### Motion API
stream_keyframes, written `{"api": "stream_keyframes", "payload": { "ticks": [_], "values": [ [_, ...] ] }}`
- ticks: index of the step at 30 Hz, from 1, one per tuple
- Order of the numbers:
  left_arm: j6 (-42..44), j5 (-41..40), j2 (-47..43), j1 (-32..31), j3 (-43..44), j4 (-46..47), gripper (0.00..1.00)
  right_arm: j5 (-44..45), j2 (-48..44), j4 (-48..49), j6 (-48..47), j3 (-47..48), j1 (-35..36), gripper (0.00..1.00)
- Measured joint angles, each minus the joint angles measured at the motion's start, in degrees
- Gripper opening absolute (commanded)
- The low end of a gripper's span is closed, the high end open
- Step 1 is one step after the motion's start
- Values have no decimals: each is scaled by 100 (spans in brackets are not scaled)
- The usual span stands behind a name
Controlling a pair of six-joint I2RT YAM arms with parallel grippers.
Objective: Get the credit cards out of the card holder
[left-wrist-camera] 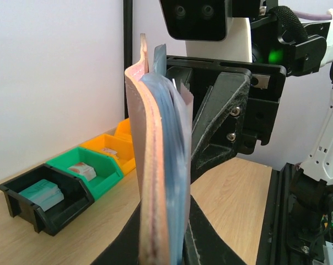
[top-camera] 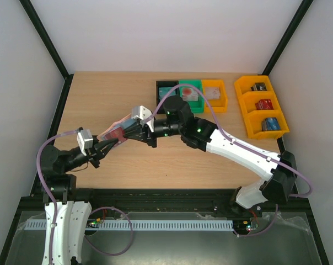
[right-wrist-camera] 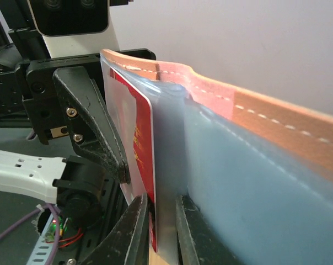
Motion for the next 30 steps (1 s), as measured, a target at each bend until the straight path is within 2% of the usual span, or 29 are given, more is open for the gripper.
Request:
{"api": "stream_keyframes", "payload": {
  "ticks": [3, 8, 11, 14, 25, 30],
  "values": [
    [22, -37, 0, 2, 0, 2, 2, -9, 48, 120, 94, 0, 31, 16],
    [26, -109, 0, 7, 0, 4, 2, -39, 142, 184, 125, 79, 76, 2],
    [26, -133, -9, 13, 0, 4, 3, -76, 146, 190, 151, 87, 96, 2],
    [24, -131, -33, 28, -2, 7, 10, -192, 146, 188, 153, 98, 85, 2],
    [155, 2, -92, 7, 2, -225, 18, -304, 92, -105, -92, 107, -26, 2],
    [160, 52, -146, -11, 2, -313, 18, -221, -85, -372, -216, 105, -153, 2]
  ]
}}
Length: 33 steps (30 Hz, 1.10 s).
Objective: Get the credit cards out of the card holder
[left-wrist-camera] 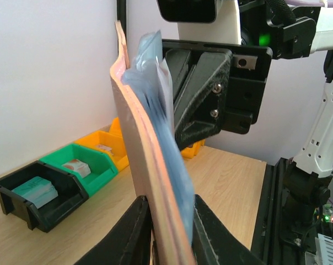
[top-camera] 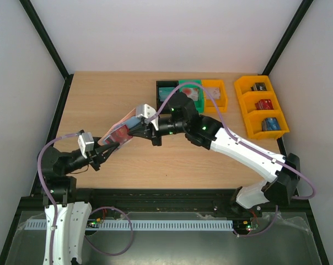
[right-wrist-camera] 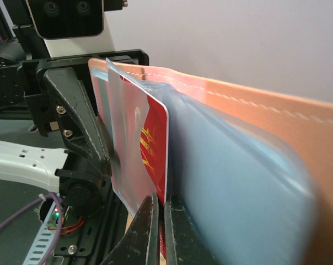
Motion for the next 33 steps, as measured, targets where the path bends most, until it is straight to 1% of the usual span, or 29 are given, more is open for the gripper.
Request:
{"api": "stream_keyframes", "payload": {
  "ticks": [2, 6, 7, 14, 20, 25, 27, 29, 33],
  "values": [
    [0, 11, -20, 0, 0, -11, 15, 39, -90, -55, -44, 0, -48, 2],
    [20, 7, -42, 0, 0, -37, 3, 50, -164, -133, -109, 2, -59, 2],
    [13, -7, -42, 0, 2, -68, 2, 55, -166, -175, -133, 2, -59, 2],
    [107, -136, -44, -7, 2, -262, 2, 234, -197, -474, -358, 17, -105, 2],
    [127, -286, -46, -11, 2, -319, 2, 608, -385, -717, -505, 17, -446, 1],
    [127, -376, -46, -11, 2, -339, 2, 691, -428, -769, -522, 17, -529, 2],
    [122, -610, -46, -15, 2, -363, 2, 686, -431, -769, -503, 17, -573, 2],
    [98, -1040, -46, -22, 2, -407, 2, 664, -435, -756, -404, 15, -726, 1],
    [-66, -2114, -48, 4, -2, -522, 2, 560, -452, -365, 273, -105, -1429, 2]
  ]
}}
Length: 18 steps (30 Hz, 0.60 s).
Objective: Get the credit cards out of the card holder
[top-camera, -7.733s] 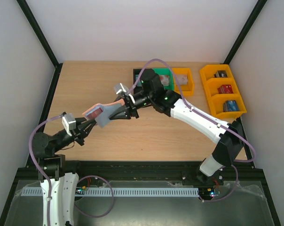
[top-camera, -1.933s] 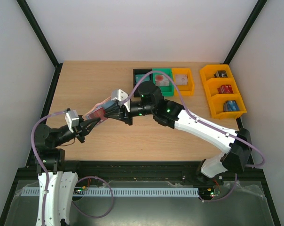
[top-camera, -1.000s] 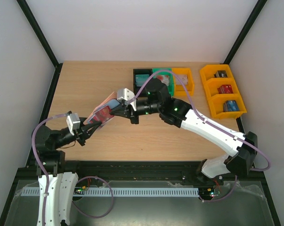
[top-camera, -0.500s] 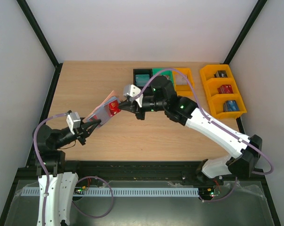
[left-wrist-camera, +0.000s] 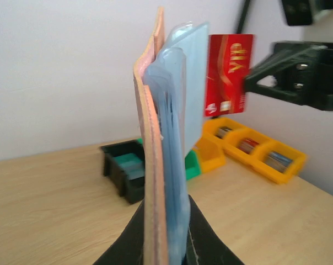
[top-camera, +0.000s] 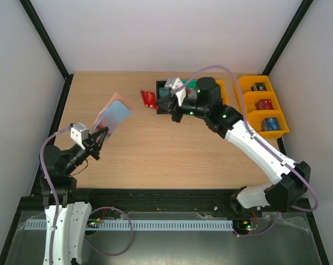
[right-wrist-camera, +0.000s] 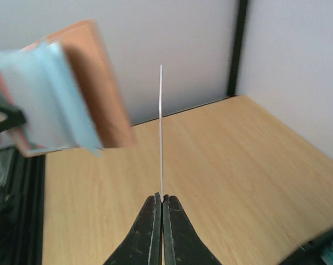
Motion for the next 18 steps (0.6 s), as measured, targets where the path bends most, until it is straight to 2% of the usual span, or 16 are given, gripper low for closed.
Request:
{"api": "stream_keyframes", "payload": {
  "ticks": [4, 8, 12, 18],
  "values": [
    [-350, -1012, -61, 63, -138, -72, 2, 22, 26, 688, 1145, -149, -645, 2],
    [-894, -1694, -66, 122, -531, -105, 2, 442, 94, 1207, 2138, -173, -916, 2],
    [-1379, -2081, -4, 164, -949, -269, 2, 1051, 90, 1556, 2769, -369, -1060, 2],
    [-1661, -2441, -186, 164, -1152, -326, 2, 2210, 48, 1692, 3611, -531, -1220, 2]
  ]
}}
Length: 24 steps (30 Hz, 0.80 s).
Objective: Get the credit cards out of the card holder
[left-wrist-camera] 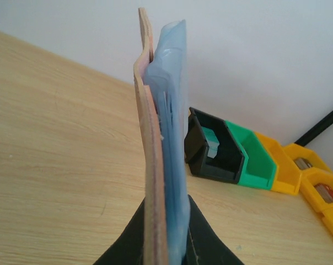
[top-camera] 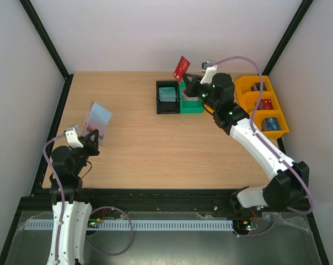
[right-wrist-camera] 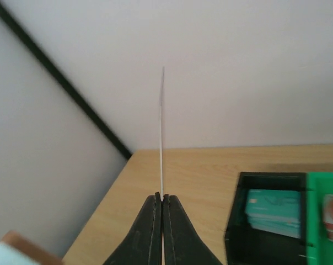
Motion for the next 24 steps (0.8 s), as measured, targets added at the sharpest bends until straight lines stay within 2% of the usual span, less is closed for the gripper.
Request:
{"api": "stream_keyframes", "payload": {
  "ticks": [7, 14, 24],
  "values": [
    [-42, -514, -245, 0, -46, 273, 2, 1220, -466, 146, 1067, -483, -302, 1],
    [-79, -931, -621, 0, -289, 337, 2, 1912, -802, 83, 1722, -640, -621, 2],
    [-109, -1097, -970, 0, -433, 514, 2, 1818, -962, -315, 2380, -673, -1733, 1]
  ]
}}
